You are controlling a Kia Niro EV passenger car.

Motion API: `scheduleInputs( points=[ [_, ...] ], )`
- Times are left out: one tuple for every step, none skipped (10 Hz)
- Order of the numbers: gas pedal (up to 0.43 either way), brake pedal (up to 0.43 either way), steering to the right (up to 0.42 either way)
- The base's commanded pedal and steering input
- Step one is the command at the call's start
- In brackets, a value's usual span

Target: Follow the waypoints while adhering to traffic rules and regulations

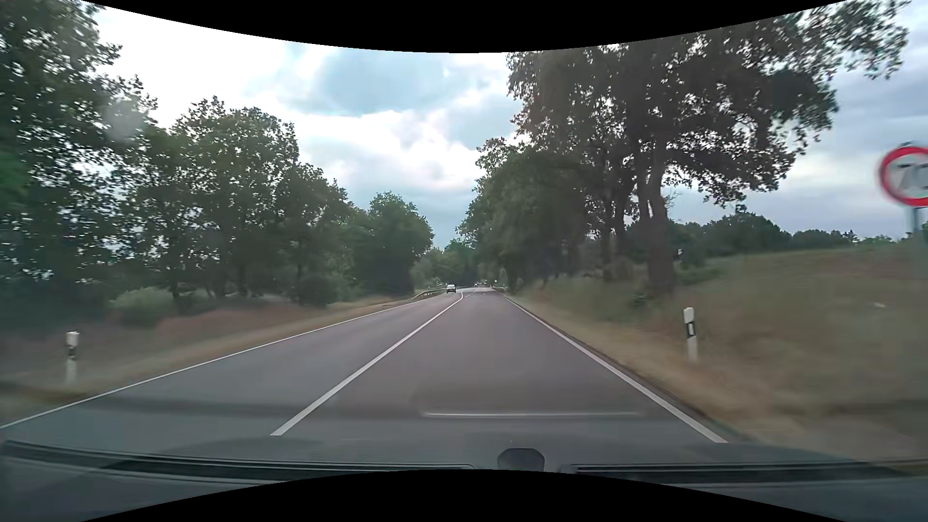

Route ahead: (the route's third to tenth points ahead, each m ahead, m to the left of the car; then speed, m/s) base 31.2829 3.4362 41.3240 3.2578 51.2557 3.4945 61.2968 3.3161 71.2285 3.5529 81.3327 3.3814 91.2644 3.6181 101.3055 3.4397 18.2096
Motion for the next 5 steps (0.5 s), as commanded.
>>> scheduleInputs(
  points=[
    [0.15, 0.0, -0.003],
    [0.15, 0.0, -0.003],
    [0.15, 0.0, -0.003],
    [0.15, 0.0, -0.003],
    [0.15, 0.0, -0.003]
  ],
)
